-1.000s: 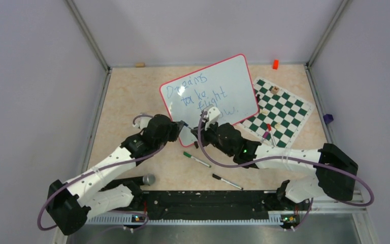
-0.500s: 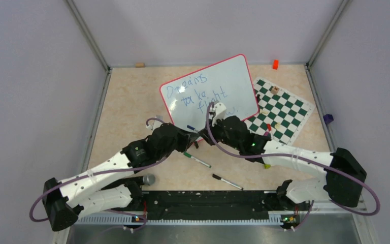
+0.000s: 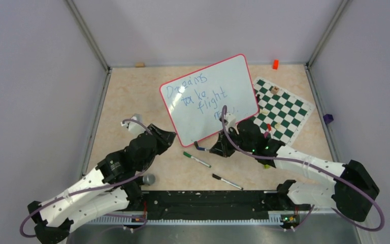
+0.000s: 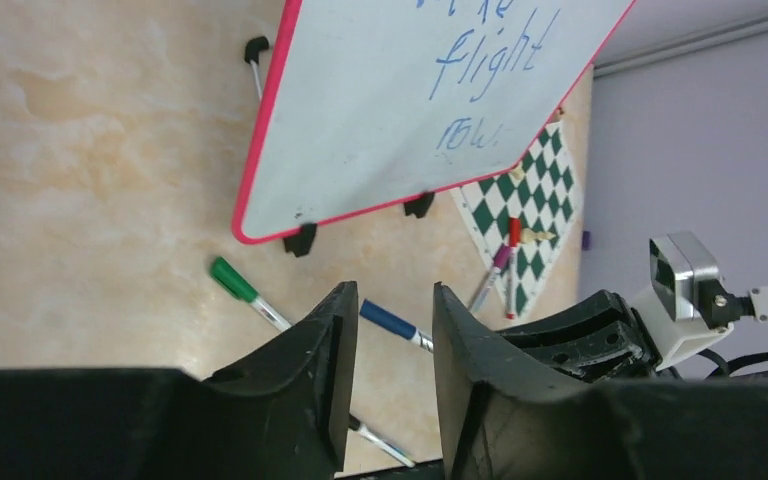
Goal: Write a sentence on the whiteboard
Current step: Put down the whiteboard marker at the center of the board, then reset both arms
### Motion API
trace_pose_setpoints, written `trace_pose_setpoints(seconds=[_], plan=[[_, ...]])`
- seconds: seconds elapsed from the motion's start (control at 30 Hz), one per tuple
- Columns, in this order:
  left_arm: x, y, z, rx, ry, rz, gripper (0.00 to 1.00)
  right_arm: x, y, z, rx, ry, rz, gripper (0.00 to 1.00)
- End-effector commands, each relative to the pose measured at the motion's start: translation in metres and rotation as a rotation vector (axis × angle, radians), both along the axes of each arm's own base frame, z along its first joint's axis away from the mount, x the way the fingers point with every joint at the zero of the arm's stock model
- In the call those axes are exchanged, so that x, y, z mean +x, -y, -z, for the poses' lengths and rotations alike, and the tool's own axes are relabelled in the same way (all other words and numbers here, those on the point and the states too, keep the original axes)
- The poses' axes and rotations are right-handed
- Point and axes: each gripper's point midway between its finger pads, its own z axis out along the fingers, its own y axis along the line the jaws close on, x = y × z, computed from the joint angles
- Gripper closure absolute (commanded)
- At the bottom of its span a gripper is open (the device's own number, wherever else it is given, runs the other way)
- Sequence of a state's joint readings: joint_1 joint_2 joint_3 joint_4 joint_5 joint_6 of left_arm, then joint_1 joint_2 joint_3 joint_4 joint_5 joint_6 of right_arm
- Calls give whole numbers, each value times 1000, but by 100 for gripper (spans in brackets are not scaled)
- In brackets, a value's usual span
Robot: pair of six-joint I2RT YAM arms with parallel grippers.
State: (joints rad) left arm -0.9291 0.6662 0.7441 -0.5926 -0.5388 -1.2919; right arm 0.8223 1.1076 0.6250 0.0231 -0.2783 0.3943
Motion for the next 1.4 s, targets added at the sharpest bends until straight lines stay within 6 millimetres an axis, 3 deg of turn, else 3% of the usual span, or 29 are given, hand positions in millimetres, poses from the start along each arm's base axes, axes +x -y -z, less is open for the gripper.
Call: trace_pose_setpoints(seconds=[0.0,0.07,0.1,0.13,0.17,0.23,0.3,0.43,0.5,0.67,0.87,1.0,1.07,1.2,1.37], plan=[[12,-14,-1,262,181,69,55,-15,-6,14,14,-92,-76,100],[14,-15,0,320,224,100,42,-14,-8,20,7,-105,-75,95],[15,-14,3,364,249,131,32,-11,-7,23,0,-115,-59,81],[16,-15,6,389,261,135,8,-6,-5,26,-11,-129,-30,61],[18,-21,9,410,256,110,2,0,-2,30,-31,-138,3,41],[20,-31,13,456,244,69,1,12,7,30,-63,-121,70,14],[22,-39,15,497,249,43,1,23,19,22,-83,-88,140,2],[28,-53,17,561,285,-13,1,49,52,-2,-102,0,281,2],[31,-59,19,607,322,-28,1,70,82,-13,-154,81,442,2],[38,-85,26,712,390,-151,2,98,157,-37,-238,257,786,3],[50,-116,37,820,474,-299,3,121,208,-50,-292,424,1003,4],[73,-152,56,829,405,-366,3,137,237,-57,-294,512,1116,4],[81,-164,59,823,400,-367,3,142,255,-54,-285,543,1141,4],[92,-176,53,854,486,-398,3,149,273,-38,-207,591,1067,10],[110,-184,87,902,422,-370,3,159,280,-6,-186,571,1012,12]])
